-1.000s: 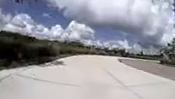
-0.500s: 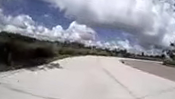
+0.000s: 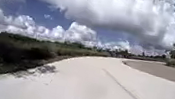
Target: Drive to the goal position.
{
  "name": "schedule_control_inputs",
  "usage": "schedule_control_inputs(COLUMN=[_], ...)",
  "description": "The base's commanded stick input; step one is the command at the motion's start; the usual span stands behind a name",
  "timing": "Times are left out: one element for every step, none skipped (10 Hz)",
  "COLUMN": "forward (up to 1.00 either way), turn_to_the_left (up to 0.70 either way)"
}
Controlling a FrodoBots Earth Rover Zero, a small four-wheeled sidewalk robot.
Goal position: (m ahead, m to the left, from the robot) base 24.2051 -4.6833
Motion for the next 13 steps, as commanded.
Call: schedule_control_inputs(forward=[0.85, 0.85, 0.85, 0.85, 0.85, 0.85, 0.85, 0.85, 0.85, 0.85, 0.85, 0.85, 0.85], turn_to_the_left=[0.00, 0.00, 0.00, 0.00, 0.00, 0.00, 0.00, -0.22, -0.32, -0.30, -0.05, 0.00, 0.00])
